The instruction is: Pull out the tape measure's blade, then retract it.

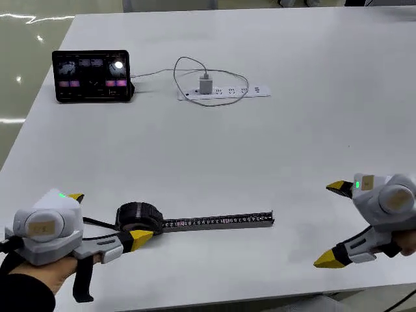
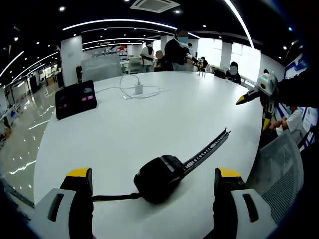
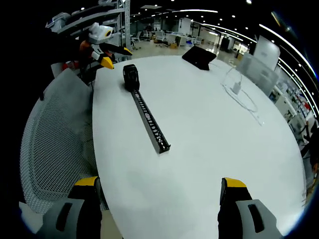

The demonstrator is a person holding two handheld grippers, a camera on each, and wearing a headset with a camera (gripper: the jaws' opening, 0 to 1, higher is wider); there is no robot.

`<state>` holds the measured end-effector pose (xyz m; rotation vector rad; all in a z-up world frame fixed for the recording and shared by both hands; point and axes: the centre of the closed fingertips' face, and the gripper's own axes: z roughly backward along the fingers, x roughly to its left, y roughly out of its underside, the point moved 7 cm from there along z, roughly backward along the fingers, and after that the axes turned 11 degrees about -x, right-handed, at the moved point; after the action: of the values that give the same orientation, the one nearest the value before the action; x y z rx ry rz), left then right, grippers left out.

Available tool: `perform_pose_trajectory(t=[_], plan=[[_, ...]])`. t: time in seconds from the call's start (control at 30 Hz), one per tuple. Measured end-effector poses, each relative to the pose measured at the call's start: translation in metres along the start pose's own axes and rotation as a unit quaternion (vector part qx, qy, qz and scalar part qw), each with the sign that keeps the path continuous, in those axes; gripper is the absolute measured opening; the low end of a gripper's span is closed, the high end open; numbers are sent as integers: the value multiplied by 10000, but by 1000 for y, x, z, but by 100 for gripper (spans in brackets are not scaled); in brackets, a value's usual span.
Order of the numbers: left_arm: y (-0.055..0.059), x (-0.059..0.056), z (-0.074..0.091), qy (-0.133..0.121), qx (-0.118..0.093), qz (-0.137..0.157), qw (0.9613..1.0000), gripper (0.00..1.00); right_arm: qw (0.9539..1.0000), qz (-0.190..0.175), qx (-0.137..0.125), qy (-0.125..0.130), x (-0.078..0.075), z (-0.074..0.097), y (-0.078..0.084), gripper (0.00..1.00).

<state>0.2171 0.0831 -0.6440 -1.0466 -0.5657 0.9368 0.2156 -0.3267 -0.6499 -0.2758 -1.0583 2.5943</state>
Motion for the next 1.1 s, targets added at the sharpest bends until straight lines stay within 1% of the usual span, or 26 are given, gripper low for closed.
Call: perform_pose_trajectory(t=[0.07,0.1,0.17,0.23,0.3,0.37,0.43,0.53,0.6,0.63,0.67,0.7,0.73,0.77,0.8,0.83,0.9,0.97,1.0,1.03,1.07,1.1], plan=[[2,-2,-4,-21,8,51,10000,99,9999,62,97,-62,-4,-5,-1,99],[2,-4,-6,-56,-4,64,10000,99,9997,160,141,-100,-7,-9,-3,99],[2,-7,-10,-77,-59,46,9999,99,9994,237,215,-157,-11,-15,-6,99],[3,-8,-13,-75,-27,48,10000,99,9992,290,232,-179,-14,-20,-8,99],[3,-9,-17,-222,-57,30,9997,99,9987,351,278,-232,-19,-28,-8,99],[4,-7,-24,-418,-156,180,9988,99,9981,469,191,-343,-21,-36,-11,99],[4,-9,-30,-490,-235,405,9977,99,9971,563,205,-464,-20,-45,-13,99],[4,-15,-37,-545,-234,448,9972,99,9964,529,304,-592,-20,-56,-14,99],[5,-19,-42,-609,-261,460,9967,99,9953,585,341,-687,-20,-62,-15,99],[6,-19,-43,-676,-266,483,9962,99,9950,594,372,-715,-20,-64,-15,99],[7,-19,-44,-878,-353,576,9938,99,9946,607,402,-737,-21,-67,-16,99],[8,-19,-44,-1008,-456,692,9914,99,9942,627,425,-762,-22,-69,-16,99],[12,-19,-45,-1095,-498,717,9902,99,9940,638,432,-776,-23,-71,-17,99],[18,-19,-46,-1152,-463,622,9903,99,9939,634,435,-786,-25,-74,-18,99],[20,-18,-45,-1288,-482,541,9890,99,9939,625,434,-798,-26,-76,-19,99],[24,-19,-46,-1308,-499,474,9890,99,9938,618,446,-811,-27,-79,-19,99],[27,-20,-47,-1292,-514,436,9893,99,9937,613,460,-813,-29,-83,-19,99],[29,-18,-48,-1336,-574,412,9885,99,9934,631,490,-822,-30,-88,-18,99],[30,-14,-49,-1436,-572,520,9866,99,9932,641,513,-826,-30,-91,-18,99],[31,-12,-49,-1510,-581,547,9853,99,9932,637,523,-823,-30,-92,-18,99],[30,-9,-49,-1575,-633,562,9839,99,9932,634,524,-827,-30,-93,-18,99],[31,-7,-50,-1587,-656,630,9831,99,9930,642,523,-840,-29,-95,-18,99]])
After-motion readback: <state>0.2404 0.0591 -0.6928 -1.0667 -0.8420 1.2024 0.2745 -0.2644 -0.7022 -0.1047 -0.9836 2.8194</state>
